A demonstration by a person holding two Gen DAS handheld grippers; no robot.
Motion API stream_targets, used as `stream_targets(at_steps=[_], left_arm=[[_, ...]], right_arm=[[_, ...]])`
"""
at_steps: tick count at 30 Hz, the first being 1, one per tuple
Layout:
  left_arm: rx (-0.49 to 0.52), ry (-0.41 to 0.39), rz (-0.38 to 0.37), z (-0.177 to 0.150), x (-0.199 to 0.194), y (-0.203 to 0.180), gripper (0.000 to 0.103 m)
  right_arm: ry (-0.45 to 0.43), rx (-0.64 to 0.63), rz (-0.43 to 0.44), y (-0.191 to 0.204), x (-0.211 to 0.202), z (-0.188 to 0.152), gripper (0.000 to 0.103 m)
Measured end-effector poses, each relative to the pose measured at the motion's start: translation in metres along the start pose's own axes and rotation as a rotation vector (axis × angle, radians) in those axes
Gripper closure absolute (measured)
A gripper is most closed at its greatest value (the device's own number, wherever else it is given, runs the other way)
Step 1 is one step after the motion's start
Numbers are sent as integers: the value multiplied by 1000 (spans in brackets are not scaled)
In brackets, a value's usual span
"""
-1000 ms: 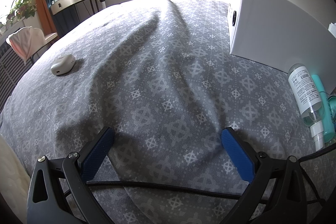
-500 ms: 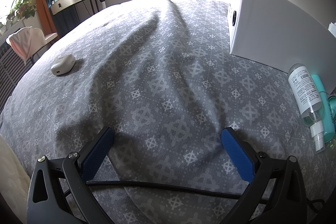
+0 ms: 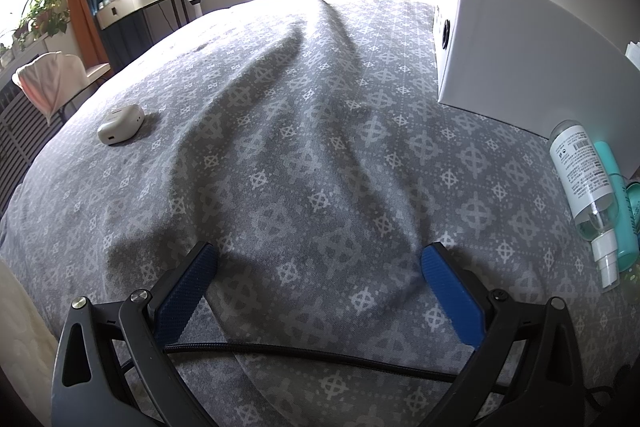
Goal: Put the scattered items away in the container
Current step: 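Move the left tool toward the clear bottle with the white label, then grasp the clear labelled bottle with the left gripper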
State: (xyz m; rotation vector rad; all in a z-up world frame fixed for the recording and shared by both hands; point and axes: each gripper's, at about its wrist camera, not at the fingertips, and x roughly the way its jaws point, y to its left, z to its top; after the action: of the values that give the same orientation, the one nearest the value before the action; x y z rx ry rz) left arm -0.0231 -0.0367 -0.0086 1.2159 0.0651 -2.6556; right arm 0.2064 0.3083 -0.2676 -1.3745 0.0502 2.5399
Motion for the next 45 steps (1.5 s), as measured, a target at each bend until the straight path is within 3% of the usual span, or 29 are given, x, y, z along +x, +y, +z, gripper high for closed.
stream_targets(at_steps=[9, 12, 15, 18, 21, 24, 27, 33, 36, 38, 40, 45], left_arm=[[-7, 21, -15, 4, -4, 3, 0], [-9, 47, -76, 10, -12, 6, 0], [-33, -76, -195, 19, -48, 7, 0], [71, -164, -294, 30, -80, -21, 0], [168, -107, -342, 40, -78, -64, 0], [131, -71, -395, 47, -69, -94, 0], [113, 39, -382, 54, -46, -119, 1], [88, 189, -304, 39, -12, -142, 20], [133, 155, -263, 37, -9, -148, 21], [180, 142, -255, 36, -7, -152, 31], [221, 122, -252, 34, -9, -151, 63], [217, 113, -304, 27, -18, -129, 63]], right_arm=[[0, -1, 1, 3, 2, 1, 0], [0, 0, 1, 4, 3, 1, 0], [0, 1, 4, 4, 3, 1, 0], [0, 1, 6, 4, 3, 2, 0], [-1, 1, 6, 4, 1, 0, 0], [0, 0, 6, 4, 1, 0, 0], [-1, 1, 8, 4, 1, 1, 0], [-1, 2, 11, 6, 1, 1, 0], [-1, 2, 11, 6, 1, 1, 0], [-1, 2, 11, 6, 1, 1, 0], [-1, 2, 10, 6, 1, 1, 0], [-1, 1, 9, 7, 1, 1, 0]])
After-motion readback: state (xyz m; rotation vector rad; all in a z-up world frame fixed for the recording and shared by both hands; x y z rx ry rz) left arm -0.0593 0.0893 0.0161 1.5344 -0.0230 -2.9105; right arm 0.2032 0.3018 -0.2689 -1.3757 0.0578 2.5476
